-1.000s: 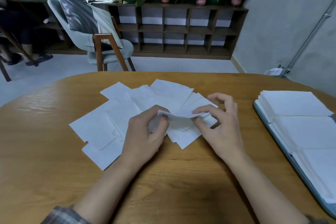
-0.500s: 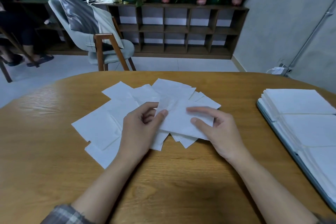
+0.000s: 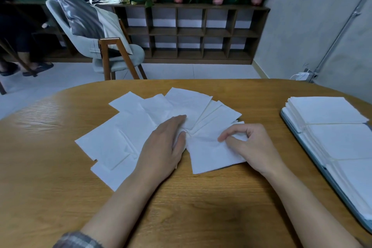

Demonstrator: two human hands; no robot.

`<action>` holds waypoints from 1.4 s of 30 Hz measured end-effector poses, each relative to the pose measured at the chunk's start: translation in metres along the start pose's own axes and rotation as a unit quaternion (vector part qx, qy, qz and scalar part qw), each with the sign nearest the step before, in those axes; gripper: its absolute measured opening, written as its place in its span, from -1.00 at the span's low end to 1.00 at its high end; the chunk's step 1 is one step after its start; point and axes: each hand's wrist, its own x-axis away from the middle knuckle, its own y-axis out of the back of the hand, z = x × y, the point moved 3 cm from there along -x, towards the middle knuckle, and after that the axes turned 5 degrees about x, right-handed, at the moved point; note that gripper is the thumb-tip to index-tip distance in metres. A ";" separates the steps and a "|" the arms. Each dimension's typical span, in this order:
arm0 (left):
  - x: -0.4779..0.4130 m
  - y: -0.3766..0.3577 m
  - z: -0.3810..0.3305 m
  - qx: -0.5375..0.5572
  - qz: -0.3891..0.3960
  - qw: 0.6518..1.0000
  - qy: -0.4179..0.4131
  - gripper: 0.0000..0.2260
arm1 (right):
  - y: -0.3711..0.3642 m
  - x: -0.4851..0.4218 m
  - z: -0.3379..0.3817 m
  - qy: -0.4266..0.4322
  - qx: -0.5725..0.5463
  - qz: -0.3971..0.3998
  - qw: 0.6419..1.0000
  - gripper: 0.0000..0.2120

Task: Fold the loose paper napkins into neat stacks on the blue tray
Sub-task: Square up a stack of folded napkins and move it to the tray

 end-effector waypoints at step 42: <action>-0.001 0.020 -0.044 0.119 0.118 0.986 0.015 -0.84 | 0.038 0.009 -0.030 -0.006 -0.086 -0.202 0.976 -0.64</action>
